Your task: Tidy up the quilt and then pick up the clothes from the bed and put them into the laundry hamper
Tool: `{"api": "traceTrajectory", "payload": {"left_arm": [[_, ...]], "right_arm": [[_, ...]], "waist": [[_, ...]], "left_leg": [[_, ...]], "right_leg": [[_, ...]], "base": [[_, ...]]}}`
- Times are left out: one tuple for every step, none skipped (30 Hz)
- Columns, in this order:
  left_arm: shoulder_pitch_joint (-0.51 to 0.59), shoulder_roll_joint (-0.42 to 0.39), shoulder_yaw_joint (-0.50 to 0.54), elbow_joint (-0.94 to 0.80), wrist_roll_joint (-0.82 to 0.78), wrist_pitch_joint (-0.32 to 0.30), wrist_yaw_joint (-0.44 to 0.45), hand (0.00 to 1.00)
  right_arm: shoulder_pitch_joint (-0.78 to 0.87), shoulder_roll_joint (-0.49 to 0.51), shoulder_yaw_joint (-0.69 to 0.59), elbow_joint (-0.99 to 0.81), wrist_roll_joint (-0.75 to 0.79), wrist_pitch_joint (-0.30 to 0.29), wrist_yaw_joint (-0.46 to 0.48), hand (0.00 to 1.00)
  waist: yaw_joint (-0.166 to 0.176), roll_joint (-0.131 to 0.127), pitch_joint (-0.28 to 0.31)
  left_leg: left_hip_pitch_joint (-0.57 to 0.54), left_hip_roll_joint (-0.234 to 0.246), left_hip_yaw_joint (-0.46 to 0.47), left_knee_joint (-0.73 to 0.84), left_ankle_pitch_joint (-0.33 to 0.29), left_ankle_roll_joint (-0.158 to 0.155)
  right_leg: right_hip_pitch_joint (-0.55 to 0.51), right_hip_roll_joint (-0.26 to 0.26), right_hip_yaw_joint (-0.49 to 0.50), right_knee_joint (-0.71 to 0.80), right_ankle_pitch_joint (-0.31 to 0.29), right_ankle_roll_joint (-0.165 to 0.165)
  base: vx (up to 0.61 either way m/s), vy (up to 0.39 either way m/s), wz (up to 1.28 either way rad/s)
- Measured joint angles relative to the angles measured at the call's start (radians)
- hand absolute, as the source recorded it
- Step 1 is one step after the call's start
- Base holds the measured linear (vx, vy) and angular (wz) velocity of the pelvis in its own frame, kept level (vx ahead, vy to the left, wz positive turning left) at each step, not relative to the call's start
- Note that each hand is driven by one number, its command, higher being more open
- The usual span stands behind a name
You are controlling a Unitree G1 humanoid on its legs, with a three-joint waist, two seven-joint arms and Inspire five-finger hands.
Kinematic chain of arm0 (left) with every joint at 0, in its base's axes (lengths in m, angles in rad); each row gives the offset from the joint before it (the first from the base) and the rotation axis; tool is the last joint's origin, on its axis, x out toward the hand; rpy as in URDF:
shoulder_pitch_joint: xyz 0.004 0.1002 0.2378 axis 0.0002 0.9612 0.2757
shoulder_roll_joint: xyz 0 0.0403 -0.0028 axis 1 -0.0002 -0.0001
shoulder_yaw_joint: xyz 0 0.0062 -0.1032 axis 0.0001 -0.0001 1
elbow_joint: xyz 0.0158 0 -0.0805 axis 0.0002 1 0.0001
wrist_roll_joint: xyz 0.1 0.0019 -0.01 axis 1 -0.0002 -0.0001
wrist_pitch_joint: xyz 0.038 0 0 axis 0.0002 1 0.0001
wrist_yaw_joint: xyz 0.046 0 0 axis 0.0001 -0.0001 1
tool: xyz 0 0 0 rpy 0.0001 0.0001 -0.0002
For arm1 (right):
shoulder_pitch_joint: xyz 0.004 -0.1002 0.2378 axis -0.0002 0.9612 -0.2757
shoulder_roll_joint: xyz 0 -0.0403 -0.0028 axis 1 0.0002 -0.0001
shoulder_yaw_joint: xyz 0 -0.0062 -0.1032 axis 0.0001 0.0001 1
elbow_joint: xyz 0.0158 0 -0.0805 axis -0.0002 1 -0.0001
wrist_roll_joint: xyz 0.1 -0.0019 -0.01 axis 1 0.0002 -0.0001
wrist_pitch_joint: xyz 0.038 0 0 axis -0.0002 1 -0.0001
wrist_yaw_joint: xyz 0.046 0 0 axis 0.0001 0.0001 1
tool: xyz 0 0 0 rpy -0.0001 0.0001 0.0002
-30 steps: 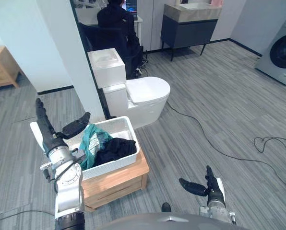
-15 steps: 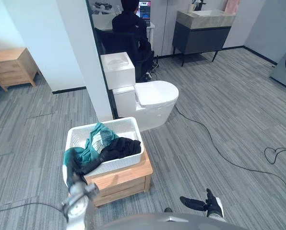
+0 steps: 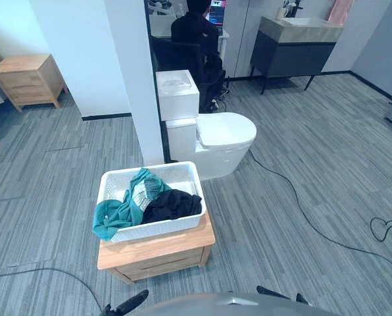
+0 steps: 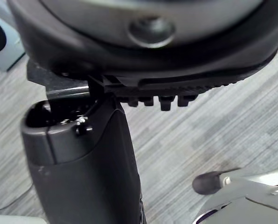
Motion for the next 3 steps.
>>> {"api": "traceTrajectory", "payload": {"left_arm": [[-0.001,0.006,-0.008,0.009,0.008,0.0,-0.002,1.0],[-0.004,0.01,-0.012,0.015,0.007,0.0,-0.006,1.0],[-0.005,0.011,-0.012,0.017,0.007,0.0,-0.007,1.0]], "right_arm": [[-0.008,-0.003,0.0,0.009,0.0,0.0,0.0,1.0],[-0.014,-0.004,0.0,0.017,0.0,0.0,0.0,1.0],[-0.015,-0.004,-0.001,0.018,0.001,0.0,-0.001,1.0]], "waist": [[0.0,0.001,0.001],[-0.003,0.001,0.002],[-0.003,0.002,0.002]], "left_leg": [[0.0,-0.001,-0.001,0.0,0.0,0.0],[0.0,-0.001,-0.002,-0.001,0.0,0.0],[0.001,-0.001,-0.003,-0.001,0.0,0.0]], "right_leg": [[0.0,-0.001,-0.001,0.0,0.0,0.0],[0.0,-0.001,-0.003,0.0,0.0,0.0],[0.001,0.0,-0.004,0.0,0.0,0.0]], "base": [[0.0,0.0,0.0],[0.0,0.0,0.0],[0.0,0.0,0.0]]}}
